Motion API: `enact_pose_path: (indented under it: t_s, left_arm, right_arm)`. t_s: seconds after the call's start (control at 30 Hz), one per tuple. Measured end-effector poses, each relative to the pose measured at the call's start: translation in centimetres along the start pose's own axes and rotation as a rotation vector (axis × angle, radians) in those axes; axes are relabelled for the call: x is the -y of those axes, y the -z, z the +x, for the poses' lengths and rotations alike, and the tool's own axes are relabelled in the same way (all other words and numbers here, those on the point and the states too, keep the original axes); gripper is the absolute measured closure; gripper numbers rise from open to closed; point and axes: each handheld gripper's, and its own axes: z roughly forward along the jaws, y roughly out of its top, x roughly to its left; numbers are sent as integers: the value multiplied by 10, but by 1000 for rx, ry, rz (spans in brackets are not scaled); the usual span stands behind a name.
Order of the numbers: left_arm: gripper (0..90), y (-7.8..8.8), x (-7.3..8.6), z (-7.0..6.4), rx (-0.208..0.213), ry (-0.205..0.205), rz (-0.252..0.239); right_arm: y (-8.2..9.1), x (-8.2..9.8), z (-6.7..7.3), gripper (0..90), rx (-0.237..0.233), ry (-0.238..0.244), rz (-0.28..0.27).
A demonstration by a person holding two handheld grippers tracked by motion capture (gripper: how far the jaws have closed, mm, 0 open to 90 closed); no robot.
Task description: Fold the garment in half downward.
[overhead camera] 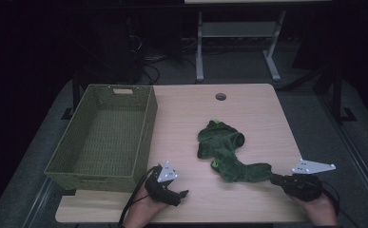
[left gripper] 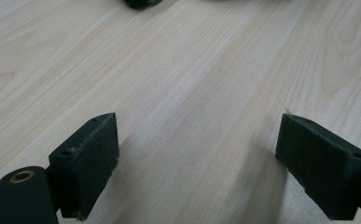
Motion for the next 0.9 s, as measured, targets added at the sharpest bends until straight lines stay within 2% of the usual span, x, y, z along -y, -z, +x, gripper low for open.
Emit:
enact_pose_path:
  t_s: [0.2, 0.4, 0.63, 0.9]
  left_arm:
    - [124, 0, 0, 0, 0, 0, 0]
    - [124, 0, 0, 0, 0, -1, 1]
    - [124, 0, 0, 0, 0, 0, 1]
    - [124, 0, 0, 0, -1, -2, -3]
  right_arm:
    - [5, -17, 8, 832, -23, 56, -33]
    - [-1, -38, 18, 833, -62, 106, -52]
    - [-17, -60, 30, 832, -110, 170, -55]
    - [-43, -83, 43, 829, -166, 221, -25]
